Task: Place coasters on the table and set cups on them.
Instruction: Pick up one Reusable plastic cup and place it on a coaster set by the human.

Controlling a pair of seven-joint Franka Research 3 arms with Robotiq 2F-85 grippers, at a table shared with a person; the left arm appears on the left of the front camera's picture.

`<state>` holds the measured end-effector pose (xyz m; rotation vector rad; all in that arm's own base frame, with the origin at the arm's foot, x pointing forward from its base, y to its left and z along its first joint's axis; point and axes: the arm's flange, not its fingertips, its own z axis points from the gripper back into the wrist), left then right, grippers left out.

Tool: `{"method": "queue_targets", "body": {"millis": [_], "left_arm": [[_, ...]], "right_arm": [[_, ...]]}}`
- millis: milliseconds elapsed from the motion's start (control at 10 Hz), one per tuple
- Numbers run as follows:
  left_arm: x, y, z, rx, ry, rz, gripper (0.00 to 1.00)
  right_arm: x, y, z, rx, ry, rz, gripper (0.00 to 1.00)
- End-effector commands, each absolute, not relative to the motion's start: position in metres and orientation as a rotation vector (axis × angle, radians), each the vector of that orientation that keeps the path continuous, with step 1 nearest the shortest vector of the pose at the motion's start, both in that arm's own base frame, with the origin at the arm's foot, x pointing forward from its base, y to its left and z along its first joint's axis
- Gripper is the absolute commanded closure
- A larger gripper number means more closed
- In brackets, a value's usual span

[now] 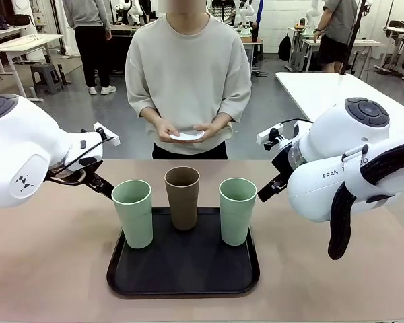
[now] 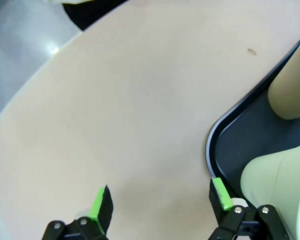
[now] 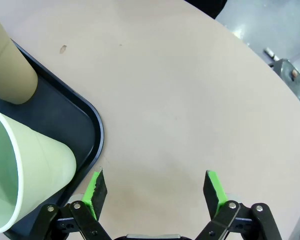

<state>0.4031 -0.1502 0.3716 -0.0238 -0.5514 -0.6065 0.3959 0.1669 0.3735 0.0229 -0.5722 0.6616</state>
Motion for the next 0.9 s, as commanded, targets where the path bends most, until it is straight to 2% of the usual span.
{"method": "queue_targets", "body": {"millis": [0, 800], "left_arm": [[0.4031, -0.1502, 0.3716, -0.024, -0.551, -0.607, 0.00], [0.4031, -0.1502, 0.3716, -0.024, -0.551, -0.607, 0.00]], "right_arm": [[0.3959, 0.1669, 0.3735, 0.023, -0.572, 0.662, 0.00], [0.3959, 0.1669, 0.3735, 0.023, -0.572, 0.662, 0.00]]}}
